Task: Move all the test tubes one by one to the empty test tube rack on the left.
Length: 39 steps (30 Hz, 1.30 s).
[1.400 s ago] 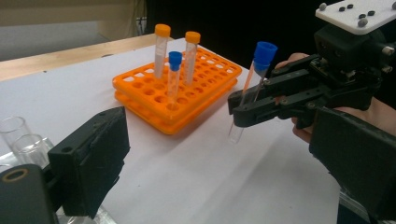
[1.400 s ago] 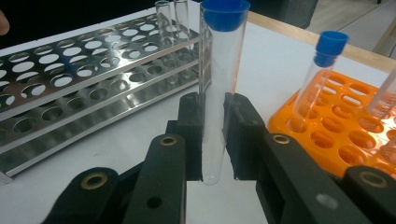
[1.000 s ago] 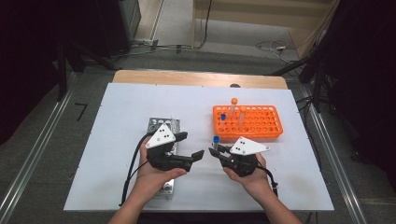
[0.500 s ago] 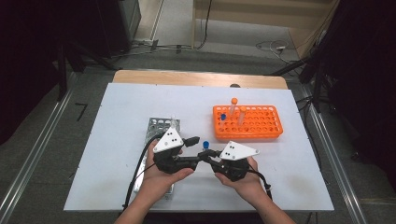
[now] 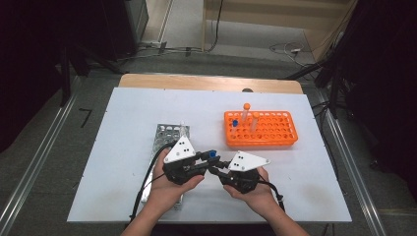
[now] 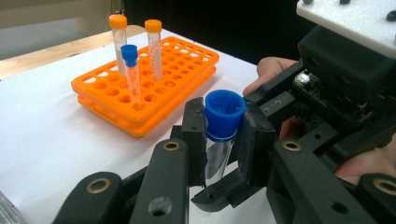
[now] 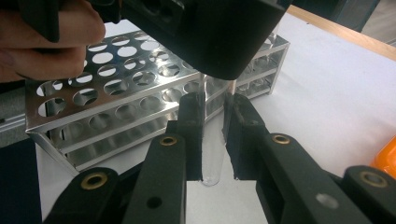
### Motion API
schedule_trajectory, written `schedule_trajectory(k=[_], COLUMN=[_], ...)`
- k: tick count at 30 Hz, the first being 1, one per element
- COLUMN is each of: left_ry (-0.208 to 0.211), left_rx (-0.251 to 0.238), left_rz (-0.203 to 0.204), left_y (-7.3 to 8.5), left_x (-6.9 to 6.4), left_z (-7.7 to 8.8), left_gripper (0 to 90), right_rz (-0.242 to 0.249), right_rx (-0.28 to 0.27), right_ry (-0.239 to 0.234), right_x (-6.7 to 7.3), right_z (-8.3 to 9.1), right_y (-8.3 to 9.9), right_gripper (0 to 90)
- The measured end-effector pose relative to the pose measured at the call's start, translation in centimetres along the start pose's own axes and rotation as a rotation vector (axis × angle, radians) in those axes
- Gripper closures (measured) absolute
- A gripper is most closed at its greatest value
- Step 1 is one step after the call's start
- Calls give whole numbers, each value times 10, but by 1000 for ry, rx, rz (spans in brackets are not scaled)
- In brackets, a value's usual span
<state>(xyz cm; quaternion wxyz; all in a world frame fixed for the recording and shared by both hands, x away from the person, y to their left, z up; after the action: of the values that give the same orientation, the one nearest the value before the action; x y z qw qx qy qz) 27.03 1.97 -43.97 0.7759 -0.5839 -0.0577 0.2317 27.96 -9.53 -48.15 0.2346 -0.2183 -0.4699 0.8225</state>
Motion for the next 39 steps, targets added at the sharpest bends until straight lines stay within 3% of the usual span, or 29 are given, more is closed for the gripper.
schedule_trajectory(k=[6, 8, 12, 15, 19, 23, 27, 39], left_ry=[-6, -12, -30, -46, -61, -78, -103, -203], left_rx=[1, 0, -15, -26, -42, -50, -63, -104], left_rz=[-4, -6, -2, 2, 8, 10, 20, 50], left_y=[-1, -1, -4, -5, -8, -9, -9, -10], left_x=[2, 3, 8, 14, 19, 25, 32, 62], left_z=[3, 6, 14, 20, 30, 38, 47, 73], left_gripper=[766, 766, 767, 767, 767, 767, 767, 767], right_rz=[-38, -59, -112, -177, -198, -212, -207, -210], right_rx=[-9, -13, -15, -29, -43, -45, -26, -15], right_ry=[-47, -63, -49, -75, -102, -111, -72, -30], right_x=[0, -1, -9, -19, -28, -38, -46, -57], right_z=[-1, -1, 1, 4, 8, 12, 11, 14], right_y=[-1, -1, -3, -4, -3, -1, 4, 9], right_gripper=[719, 598, 284, 166, 15, 0, 0, 0])
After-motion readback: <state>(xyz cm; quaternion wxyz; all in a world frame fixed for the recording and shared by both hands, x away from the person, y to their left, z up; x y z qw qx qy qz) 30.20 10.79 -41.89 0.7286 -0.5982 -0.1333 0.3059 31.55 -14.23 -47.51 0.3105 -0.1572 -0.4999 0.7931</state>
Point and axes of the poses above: each handheld gripper's, and its own axes: z roughly backward along the jaws, y roughly out of its underside, x roughly to its left, the point moved 6 cm from there along -z, roughly forward along the jaws, and after that the axes turned 11 degrees about y, right-handed, at the moved point
